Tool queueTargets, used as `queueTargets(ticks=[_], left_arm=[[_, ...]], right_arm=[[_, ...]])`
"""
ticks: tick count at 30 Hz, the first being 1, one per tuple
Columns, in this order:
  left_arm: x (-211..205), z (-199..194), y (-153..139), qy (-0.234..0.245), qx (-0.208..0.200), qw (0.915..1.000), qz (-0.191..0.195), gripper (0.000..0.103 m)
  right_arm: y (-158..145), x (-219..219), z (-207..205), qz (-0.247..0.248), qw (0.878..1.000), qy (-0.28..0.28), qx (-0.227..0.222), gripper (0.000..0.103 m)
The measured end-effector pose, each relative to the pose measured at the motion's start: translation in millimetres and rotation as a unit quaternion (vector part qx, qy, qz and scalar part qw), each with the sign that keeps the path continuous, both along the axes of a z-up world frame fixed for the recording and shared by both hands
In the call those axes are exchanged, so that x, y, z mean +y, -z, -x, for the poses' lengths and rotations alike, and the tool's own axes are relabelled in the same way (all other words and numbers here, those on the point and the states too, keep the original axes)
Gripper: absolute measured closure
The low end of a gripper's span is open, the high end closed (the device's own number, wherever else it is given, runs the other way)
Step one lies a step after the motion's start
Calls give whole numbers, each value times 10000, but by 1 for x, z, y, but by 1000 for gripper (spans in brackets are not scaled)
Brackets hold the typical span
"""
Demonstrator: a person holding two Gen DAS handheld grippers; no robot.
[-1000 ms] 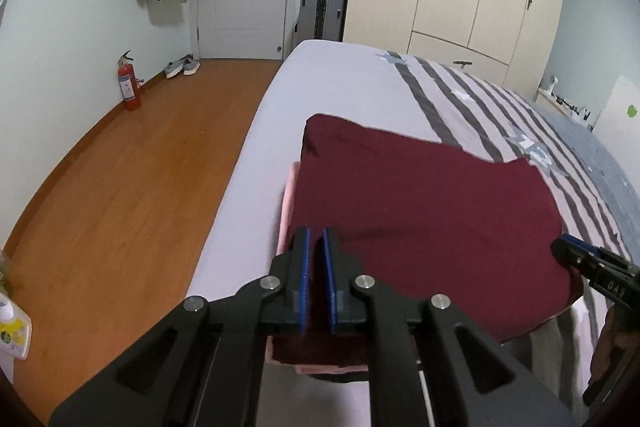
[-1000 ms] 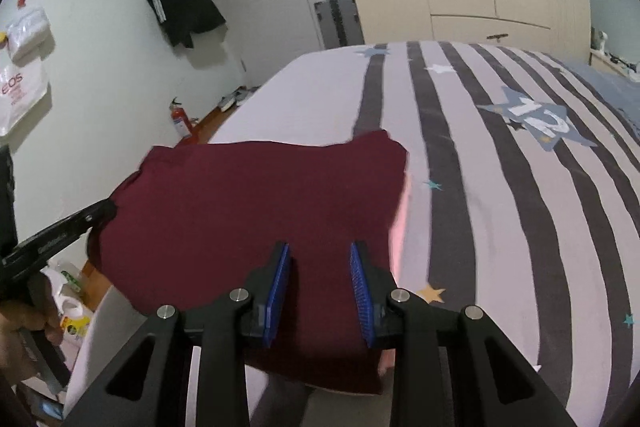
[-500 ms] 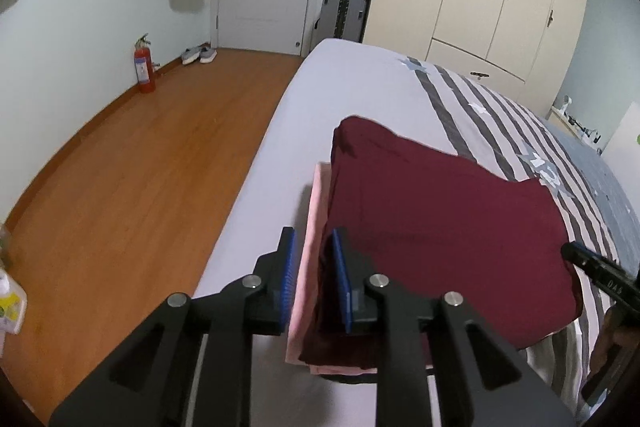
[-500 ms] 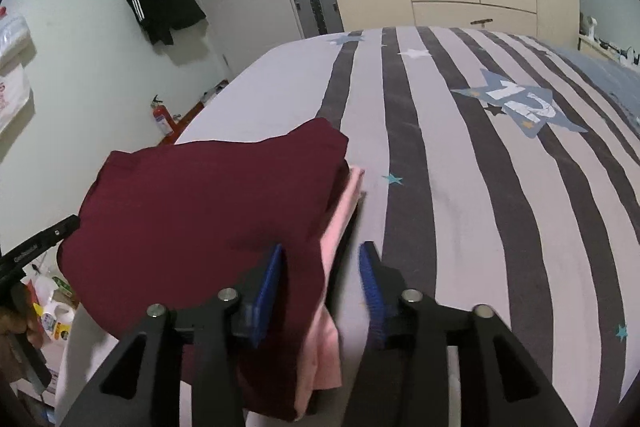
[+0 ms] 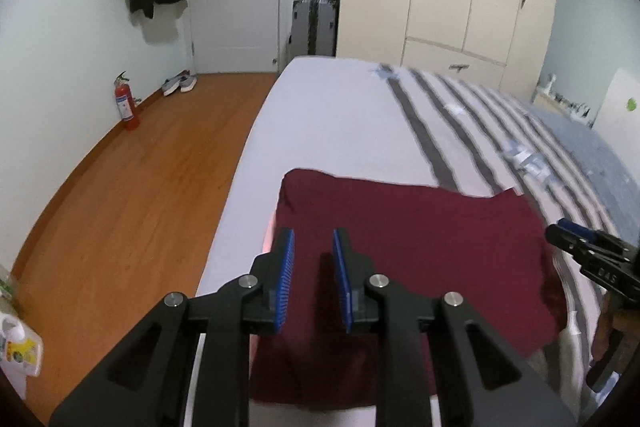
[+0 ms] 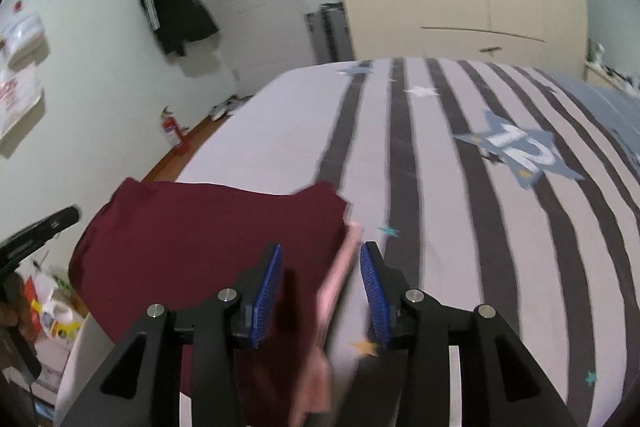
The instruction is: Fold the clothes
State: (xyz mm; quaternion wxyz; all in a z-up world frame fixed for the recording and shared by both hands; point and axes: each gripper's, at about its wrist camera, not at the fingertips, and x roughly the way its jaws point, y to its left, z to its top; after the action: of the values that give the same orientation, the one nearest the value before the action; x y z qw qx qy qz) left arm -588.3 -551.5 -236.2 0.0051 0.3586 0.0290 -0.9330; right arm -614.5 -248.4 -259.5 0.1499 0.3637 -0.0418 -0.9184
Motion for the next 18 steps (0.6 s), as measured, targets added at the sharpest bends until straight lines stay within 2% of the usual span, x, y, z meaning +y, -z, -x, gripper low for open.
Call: queueTargets(ticks=[2,5,8,13,15,17,18], left_arm=[[-8,15,19,-226,-276,9993,132,86],[-24,23,29,-396,-411,9984,24,80],[-21,14,12,-391,-158,9990,-110,80],[5,-24,-32,-248,125,9994,-215,76],[23,-44,-46,-207,190,9994,-218,55],[43,-71,-61,-217,336,9990,-202,46],[55,-88,-67,-240,378,9988,-204,38]], right_arm=[[11,-7,9,-176,9997,112,-94,66],[26,4,22,-205,9982,466,-311,66],[29,26,29,-55,9962,733,-477,66],[0,47,11,94,9986,477,-231,66],[-16,51,-5,90,9995,278,-134,65],[-38,57,-31,2,10000,74,51,65],[-47,58,-43,-48,9999,-30,122,60]])
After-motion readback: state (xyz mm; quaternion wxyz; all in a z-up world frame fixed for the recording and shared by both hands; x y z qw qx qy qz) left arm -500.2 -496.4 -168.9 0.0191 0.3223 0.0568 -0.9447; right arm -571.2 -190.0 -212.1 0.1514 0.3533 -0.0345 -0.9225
